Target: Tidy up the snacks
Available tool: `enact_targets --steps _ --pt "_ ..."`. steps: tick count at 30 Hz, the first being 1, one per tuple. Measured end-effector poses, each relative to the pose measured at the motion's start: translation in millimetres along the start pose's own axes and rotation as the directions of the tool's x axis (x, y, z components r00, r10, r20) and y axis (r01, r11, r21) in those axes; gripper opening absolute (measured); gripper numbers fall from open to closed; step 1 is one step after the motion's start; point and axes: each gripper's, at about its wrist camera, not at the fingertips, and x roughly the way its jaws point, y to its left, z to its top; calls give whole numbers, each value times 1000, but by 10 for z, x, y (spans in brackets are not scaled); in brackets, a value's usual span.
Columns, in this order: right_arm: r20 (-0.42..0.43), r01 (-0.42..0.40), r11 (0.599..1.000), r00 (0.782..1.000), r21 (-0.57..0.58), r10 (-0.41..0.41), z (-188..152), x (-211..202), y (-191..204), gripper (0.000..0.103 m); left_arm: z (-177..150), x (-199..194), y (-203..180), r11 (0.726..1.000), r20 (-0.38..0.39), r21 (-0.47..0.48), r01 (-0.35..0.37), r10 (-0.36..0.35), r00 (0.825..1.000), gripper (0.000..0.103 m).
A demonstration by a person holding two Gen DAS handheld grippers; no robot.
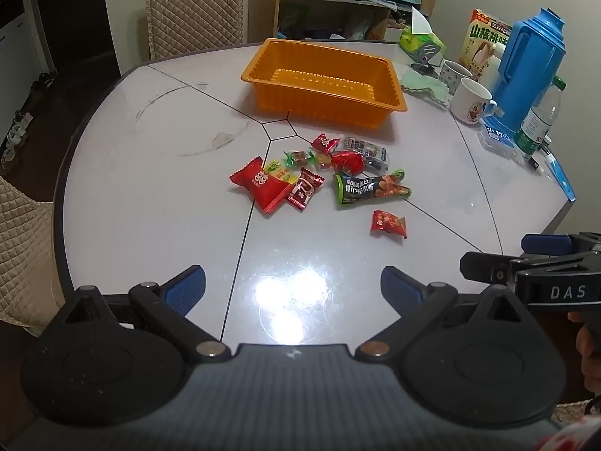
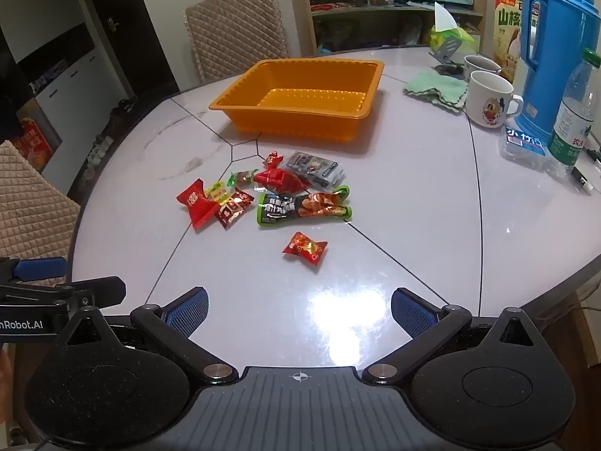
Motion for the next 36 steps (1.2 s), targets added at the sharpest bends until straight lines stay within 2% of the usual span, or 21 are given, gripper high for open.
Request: enact_targets --steps 36 --pt "-10 -1 1000 1000 6 1 14 62 -27 103 -2 35 -5 1000 -7 4 -7 7 1000 99"
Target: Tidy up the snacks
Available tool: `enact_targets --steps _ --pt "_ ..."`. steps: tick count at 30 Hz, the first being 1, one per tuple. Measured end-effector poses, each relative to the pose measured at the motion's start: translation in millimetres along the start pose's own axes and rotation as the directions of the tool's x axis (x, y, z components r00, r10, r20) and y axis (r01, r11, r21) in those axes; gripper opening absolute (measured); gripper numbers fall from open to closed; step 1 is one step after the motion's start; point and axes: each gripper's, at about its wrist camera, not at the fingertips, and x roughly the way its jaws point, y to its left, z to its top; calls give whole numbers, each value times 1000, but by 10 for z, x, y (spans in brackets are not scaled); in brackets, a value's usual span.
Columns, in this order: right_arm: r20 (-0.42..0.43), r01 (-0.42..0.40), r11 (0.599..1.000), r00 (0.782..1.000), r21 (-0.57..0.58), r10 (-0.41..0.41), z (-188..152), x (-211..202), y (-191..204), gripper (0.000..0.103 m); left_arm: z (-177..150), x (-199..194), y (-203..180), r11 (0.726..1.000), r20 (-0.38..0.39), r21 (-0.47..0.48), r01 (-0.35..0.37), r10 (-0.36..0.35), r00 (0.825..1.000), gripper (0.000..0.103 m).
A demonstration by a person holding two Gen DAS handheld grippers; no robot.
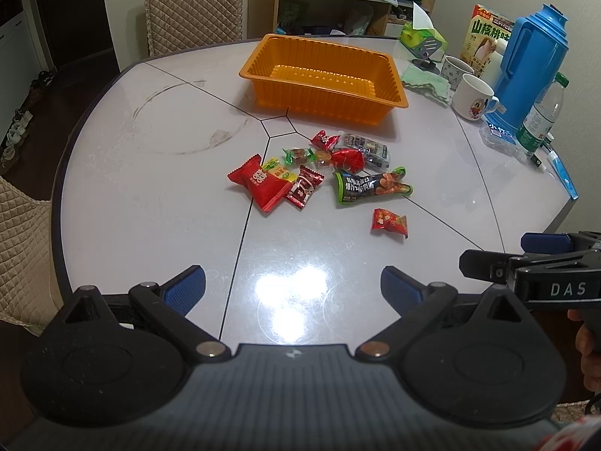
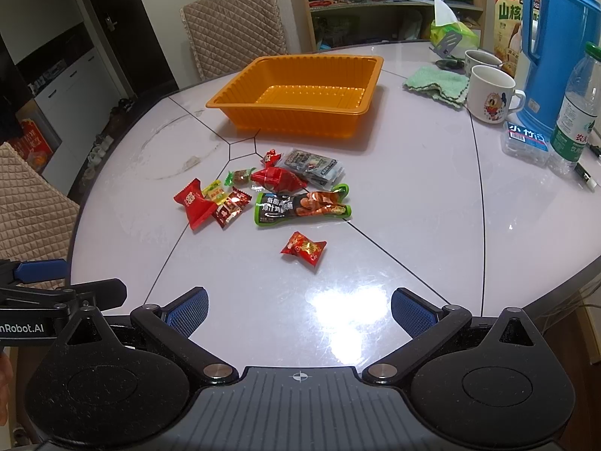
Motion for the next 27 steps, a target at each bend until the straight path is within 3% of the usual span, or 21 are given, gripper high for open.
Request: enact_targets --steps 27 --pt "-1 0 1000 1000 1 0 15 8 -9 103 3 -1 -7 1000 -2 0 -2 2 1000 99"
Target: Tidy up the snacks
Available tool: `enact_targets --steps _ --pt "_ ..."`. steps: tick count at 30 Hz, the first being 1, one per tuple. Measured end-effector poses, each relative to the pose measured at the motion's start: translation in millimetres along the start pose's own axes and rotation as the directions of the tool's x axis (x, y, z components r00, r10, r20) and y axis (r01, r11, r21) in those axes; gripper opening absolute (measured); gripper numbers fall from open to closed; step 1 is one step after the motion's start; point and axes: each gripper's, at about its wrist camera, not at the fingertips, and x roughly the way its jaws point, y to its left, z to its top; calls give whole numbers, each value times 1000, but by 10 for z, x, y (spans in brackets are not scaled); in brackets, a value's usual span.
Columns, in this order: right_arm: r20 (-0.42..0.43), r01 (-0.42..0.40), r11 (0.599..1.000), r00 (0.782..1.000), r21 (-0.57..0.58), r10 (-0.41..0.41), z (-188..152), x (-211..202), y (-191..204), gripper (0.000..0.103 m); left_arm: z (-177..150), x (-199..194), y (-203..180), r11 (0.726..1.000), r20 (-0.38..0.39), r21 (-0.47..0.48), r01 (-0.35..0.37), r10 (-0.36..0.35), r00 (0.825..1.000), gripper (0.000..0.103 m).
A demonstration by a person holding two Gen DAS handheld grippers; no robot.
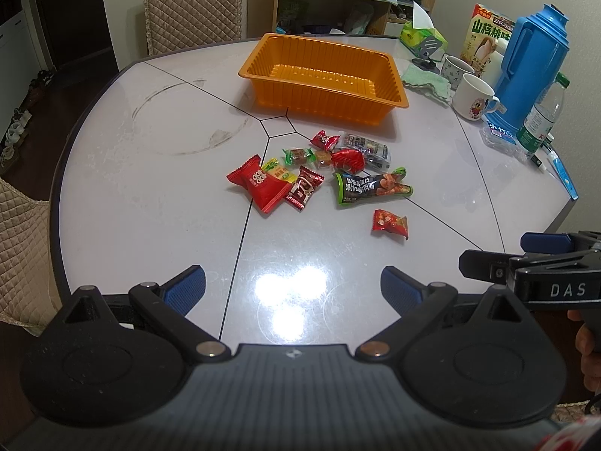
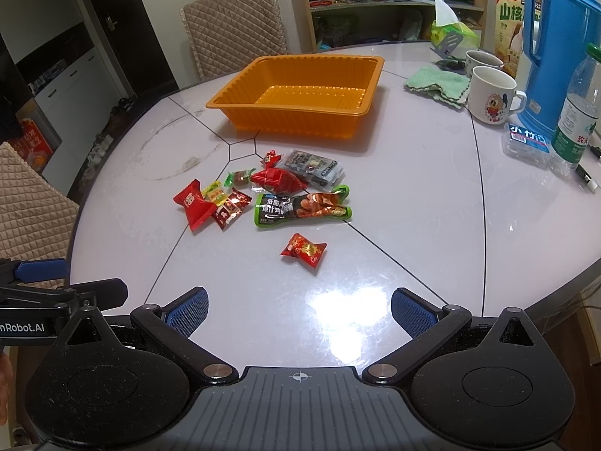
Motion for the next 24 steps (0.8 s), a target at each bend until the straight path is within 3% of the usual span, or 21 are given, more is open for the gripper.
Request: enact_targets --steps 24 --pt "-4 -16 1000 1000 -13 16 22 147 -56 103 41 177 46 1000 -22 -12 -12 12 1000 99"
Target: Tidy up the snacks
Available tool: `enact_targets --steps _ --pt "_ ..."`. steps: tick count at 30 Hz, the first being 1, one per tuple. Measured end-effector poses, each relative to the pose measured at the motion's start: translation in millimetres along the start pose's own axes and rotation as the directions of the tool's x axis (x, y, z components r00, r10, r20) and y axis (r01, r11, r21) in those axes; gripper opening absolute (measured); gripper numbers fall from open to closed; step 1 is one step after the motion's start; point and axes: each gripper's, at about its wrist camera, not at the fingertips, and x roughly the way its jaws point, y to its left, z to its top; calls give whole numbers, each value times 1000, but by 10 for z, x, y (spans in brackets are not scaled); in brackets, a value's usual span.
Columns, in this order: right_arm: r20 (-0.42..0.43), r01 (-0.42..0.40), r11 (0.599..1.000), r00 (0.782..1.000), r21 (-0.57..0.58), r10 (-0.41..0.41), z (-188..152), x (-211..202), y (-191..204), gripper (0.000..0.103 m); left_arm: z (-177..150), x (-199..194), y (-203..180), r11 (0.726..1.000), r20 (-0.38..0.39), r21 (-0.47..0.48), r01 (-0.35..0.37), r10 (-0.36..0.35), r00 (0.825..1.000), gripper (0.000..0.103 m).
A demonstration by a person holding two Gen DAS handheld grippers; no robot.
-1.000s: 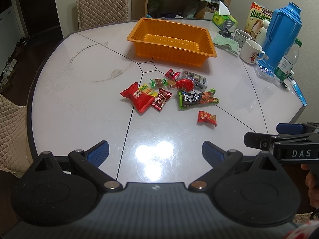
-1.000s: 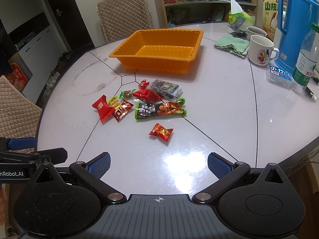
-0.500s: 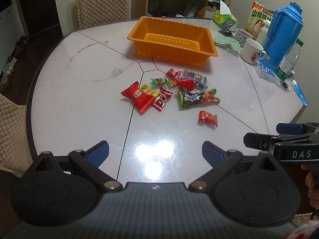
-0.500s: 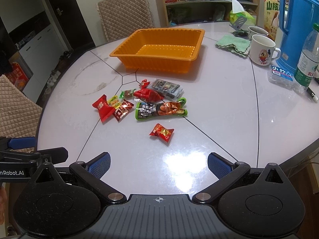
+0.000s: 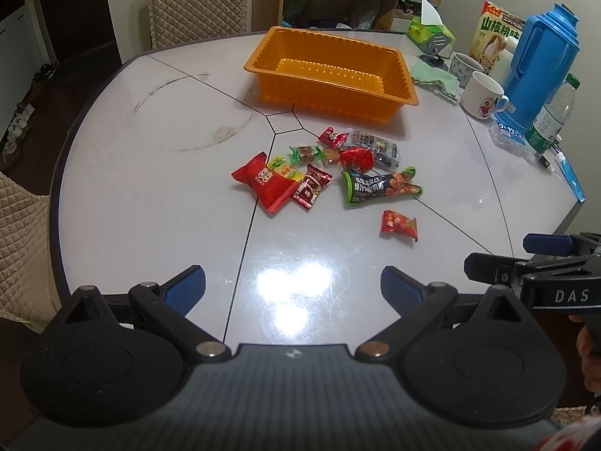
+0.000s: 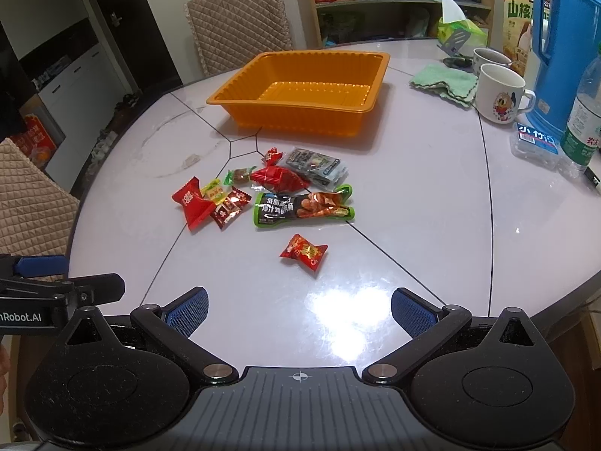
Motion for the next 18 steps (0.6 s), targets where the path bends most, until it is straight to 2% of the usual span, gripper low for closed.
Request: enact_targets --steps 13,18 --pt "45 -19 1000 999 15 18 31 102 -148 103 60 165 45 1000 -17 -16 15 -16 1000 99" --pt "112 -7 995 994 103 -5 35 128 -257 103 90 224 83 1000 -8 -21 19 -19 1000 99"
